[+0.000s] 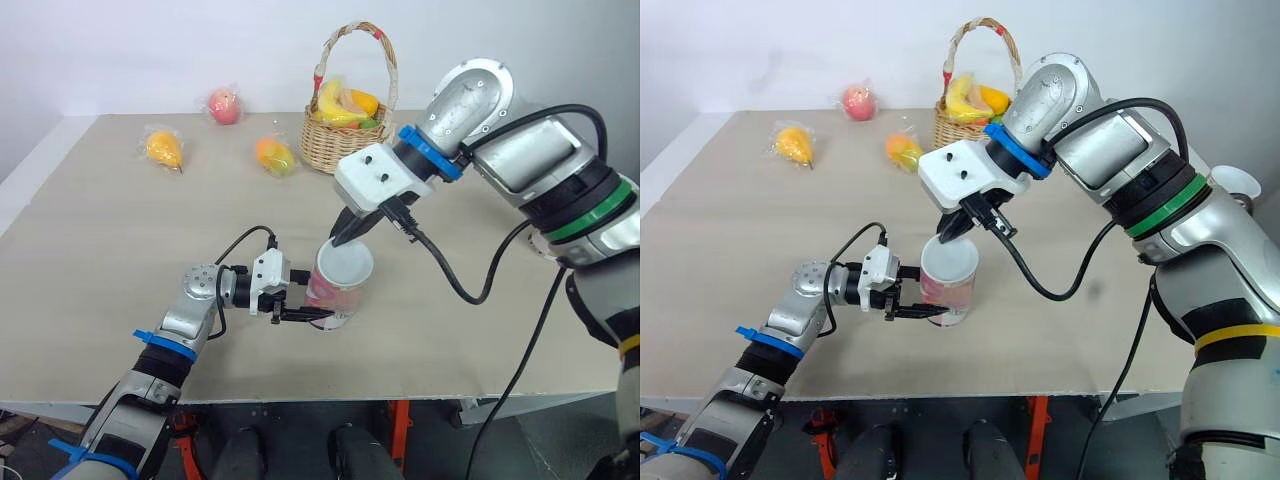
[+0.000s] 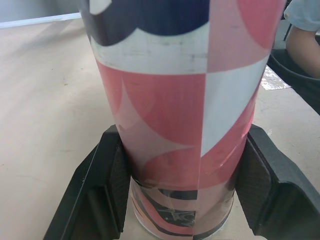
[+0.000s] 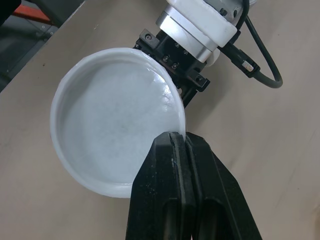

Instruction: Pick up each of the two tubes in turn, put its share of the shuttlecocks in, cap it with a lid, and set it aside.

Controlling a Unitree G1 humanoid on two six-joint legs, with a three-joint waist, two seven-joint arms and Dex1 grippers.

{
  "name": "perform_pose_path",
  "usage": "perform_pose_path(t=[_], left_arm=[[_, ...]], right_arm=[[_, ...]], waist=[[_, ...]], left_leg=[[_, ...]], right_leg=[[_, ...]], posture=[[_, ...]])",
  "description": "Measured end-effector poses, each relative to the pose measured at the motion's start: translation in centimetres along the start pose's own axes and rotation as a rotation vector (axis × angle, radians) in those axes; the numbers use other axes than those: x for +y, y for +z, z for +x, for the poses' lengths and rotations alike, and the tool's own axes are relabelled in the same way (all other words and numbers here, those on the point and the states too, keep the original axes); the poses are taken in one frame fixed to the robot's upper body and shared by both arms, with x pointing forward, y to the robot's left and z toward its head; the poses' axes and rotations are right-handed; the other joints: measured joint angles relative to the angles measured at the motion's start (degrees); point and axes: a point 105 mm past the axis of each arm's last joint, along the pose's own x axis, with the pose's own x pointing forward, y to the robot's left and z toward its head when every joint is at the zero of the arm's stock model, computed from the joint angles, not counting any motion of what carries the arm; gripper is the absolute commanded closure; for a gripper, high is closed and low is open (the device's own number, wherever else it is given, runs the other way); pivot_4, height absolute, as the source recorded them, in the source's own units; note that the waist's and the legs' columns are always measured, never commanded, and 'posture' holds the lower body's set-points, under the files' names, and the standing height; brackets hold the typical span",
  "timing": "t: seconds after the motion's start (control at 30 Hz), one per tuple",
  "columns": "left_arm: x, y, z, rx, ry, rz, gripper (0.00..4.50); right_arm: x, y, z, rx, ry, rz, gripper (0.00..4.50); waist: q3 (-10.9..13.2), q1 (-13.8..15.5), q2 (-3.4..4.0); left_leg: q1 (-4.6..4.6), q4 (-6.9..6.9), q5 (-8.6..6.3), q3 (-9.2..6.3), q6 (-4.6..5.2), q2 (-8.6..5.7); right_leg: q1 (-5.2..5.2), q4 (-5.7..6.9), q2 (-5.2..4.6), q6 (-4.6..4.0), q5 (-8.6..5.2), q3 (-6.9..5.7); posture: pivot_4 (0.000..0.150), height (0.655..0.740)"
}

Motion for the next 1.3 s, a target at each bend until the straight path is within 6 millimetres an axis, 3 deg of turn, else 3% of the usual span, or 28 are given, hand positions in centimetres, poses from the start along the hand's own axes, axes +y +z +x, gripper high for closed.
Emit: perform_pose_path(t=[0.13,0.17,0.33,0.53,0.73,0.8,0.83,0.87,0.9,0.93,0.97,1.03,1.3], left_arm=[[0.0,0.0,0.0,0.0,0.001,-0.001,1.96],[0.0,-0.1,-0.1,0.002,0.002,-0.004,1.96],[0.2,-0.3,-0.5,0.009,0.012,-0.013,1.96],[0.2,-0.3,-0.5,0.008,0.017,-0.014,1.96],[0.2,-0.3,-0.5,0.007,0.016,-0.014,1.96],[0.3,-0.3,-0.6,0.007,0.018,-0.014,1.96],[0.3,-0.3,-0.6,0.009,0.018,-0.013,1.96],[0.3,-0.3,-0.7,0.011,0.019,-0.013,1.96],[0.3,-0.3,-0.7,0.011,0.02,-0.013,1.96],[0.4,-0.3,-0.7,0.012,0.02,-0.013,1.96],[0.4,-0.3,-0.7,0.011,0.021,-0.013,1.96],[0.4,-0.3,-0.8,0.011,0.022,-0.01,1.96],[0.5,-0.3,-0.8,0.011,0.011,-0.005,1.96]], right_arm=[[0.0,0.0,0.1,0.003,-0.003,-0.02,4.43],[-0.1,0.0,0.2,-0.004,-0.008,-0.021,3.77],[-0.2,0.1,1.0,-0.031,-0.003,-0.002,1.69],[-0.8,-0.2,0.5,-0.067,-0.037,0.1,1.69],[-1.6,0.1,-3.3,-0.185,-0.164,0.214,1.69],[-1.2,0.1,-4.6,-0.239,-0.197,0.26,2.32],[-1.1,0.1,-4.9,-0.253,-0.204,0.274,2.32],[-0.7,0.1,-5.0,-0.282,-0.212,0.287,2.96],[-0.6,0.1,-5.0,-0.289,-0.21,0.29,3.09],[-0.2,0.1,-4.6,-0.307,-0.203,0.299,3.57],[0.2,-0.1,-4.0,-0.317,-0.188,0.312,3.7],[0.5,-0.3,-3.4,-0.33,-0.172,0.327,4.44],[0.8,1.2,-1.7,-0.398,-0.136,0.316,4.44]], waist=[[-0.01,0.0,-0.01],[-0.02,0.0,-0.03],[-0.03,-0.06,-0.04],[-0.03,-0.05,-0.05],[-0.01,0.0,-0.06],[-0.01,0.01,-0.07],[-0.01,-0.03,-0.06],[-0.02,-0.07,-0.08],[-0.02,-0.08,-0.07],[-0.02,-0.1,-0.07],[-0.02,-0.11,-0.07],[-0.01,-0.12,-0.07],[0.0,-0.11,-0.05]], left_leg=[[0.01,0.0,0.0,0.0,0.0,0.0],[0.02,0.0,0.0,0.0,0.0,0.0],[0.07,0.0,0.0,0.01,0.0,0.04],[0.07,0.03,0.0,0.04,0.0,0.07],[0.04,0.01,0.0,0.02,0.0,0.06],[0.03,0.01,0.0,0.03,0.0,0.06],[0.04,0.01,0.0,0.04,0.0,0.06],[0.05,0.0,0.0,0.03,0.0,0.06],[0.06,0.0,0.0,0.03,0.0,0.07],[0.06,0.0,0.0,0.03,0.0,0.07],[0.07,0.0,0.0,0.03,0.0,0.07],[0.07,0.0,0.0,0.03,0.0,0.07],[0.0,0.0,0.0,0.04,0.0,0.06]], right_leg=[[0.01,0.0,0.0,0.0,0.0,0.0],[0.02,0.0,0.0,0.0,0.0,0.0],[0.03,0.0,0.01,-0.05,0.03,-0.01],[0.02,0.0,0.01,-0.29,-0.03,-0.03],[0.02,0.0,0.01,-0.11,0.04,-0.06],[0.01,0.0,0.0,-0.17,-0.01,-0.03],[0.01,0.0,0.0,-0.17,-0.01,-0.01],[0.02,0.0,0.01,-0.18,-0.01,-0.02],[0.02,0.0,0.02,-0.18,0.0,-0.02],[0.01,0.0,0.02,-0.19,0.0,-0.02],[0.01,0.0,0.04,-0.19,0.01,-0.02],[0.0,0.0,0.04,-0.18,0.03,-0.01],[-0.07,0.0,0.04,-0.05,0.09,-0.02]], posture=[[0.15,0.74],[0.15,0.74],[0.15,0.74],[0.15,0.74],[0.15,0.74],[0.15,0.74],[0.15,0.74],[0.15,0.74],[0.15,0.74],[0.15,0.74],[0.15,0.74],[0.15,0.74],[0.15,0.74]])
